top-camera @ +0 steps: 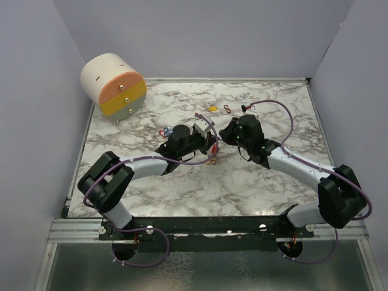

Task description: Put the keys on the keyring

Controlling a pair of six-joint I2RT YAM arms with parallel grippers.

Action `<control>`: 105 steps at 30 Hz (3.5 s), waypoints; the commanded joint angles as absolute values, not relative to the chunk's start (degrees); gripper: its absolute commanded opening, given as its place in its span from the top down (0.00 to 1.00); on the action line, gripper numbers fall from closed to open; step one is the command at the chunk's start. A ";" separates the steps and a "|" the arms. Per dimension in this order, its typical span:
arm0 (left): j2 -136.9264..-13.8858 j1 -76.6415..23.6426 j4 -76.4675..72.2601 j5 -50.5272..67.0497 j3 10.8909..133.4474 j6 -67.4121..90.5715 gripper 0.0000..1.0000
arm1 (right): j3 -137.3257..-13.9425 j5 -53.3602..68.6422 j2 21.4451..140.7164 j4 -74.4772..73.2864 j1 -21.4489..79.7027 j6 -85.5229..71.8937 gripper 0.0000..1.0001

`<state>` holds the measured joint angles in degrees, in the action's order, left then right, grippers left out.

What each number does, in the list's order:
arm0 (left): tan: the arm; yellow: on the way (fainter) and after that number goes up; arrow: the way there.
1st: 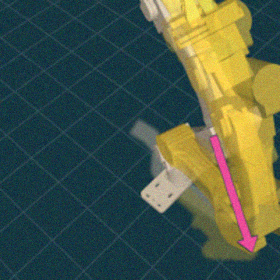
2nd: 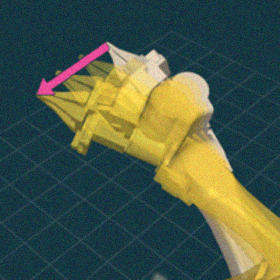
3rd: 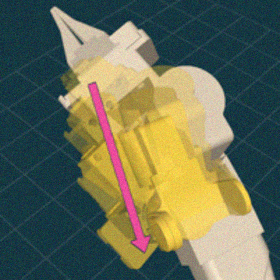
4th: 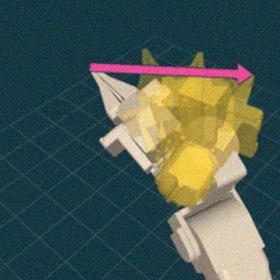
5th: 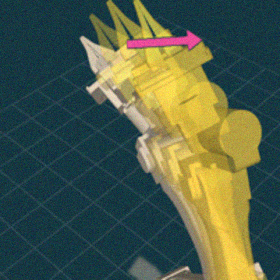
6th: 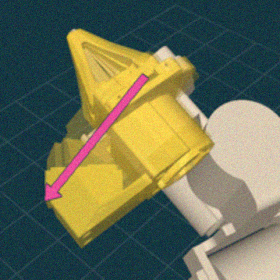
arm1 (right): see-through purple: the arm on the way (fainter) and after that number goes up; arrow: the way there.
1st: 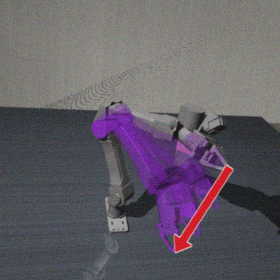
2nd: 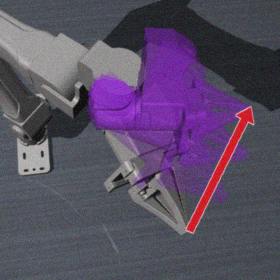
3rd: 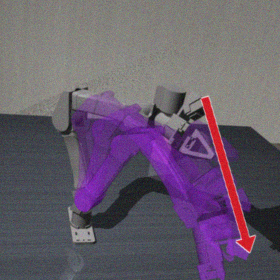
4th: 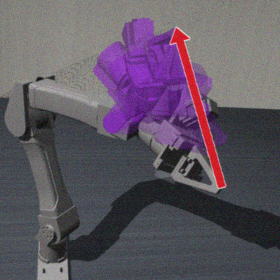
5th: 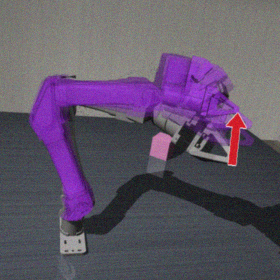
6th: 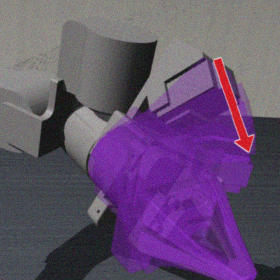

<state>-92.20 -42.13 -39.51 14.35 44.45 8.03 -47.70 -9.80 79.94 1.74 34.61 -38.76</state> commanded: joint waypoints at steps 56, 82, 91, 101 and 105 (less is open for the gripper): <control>-97.86 -44.64 -28.13 0.01 45.85 15.38 0.43 | -44.71 -10.33 77.22 -1.46 28.32 -35.73 0.99; -109.34 -54.98 -12.73 -27.00 60.26 16.35 0.58 | -42.59 -8.75 73.53 -1.27 25.08 -35.33 0.99; -110.40 -55.12 -11.22 -28.05 61.27 16.87 0.66 | -41.84 -8.01 73.05 -1.08 24.28 -35.41 1.00; -111.33 -55.11 -10.43 -27.02 61.62 17.05 0.66 | -41.47 -7.58 72.94 -1.05 24.00 -35.48 1.00; -111.70 -55.11 -9.75 -27.10 61.83 17.01 0.66 | -41.35 -7.56 72.77 -1.08 23.95 -35.55 1.00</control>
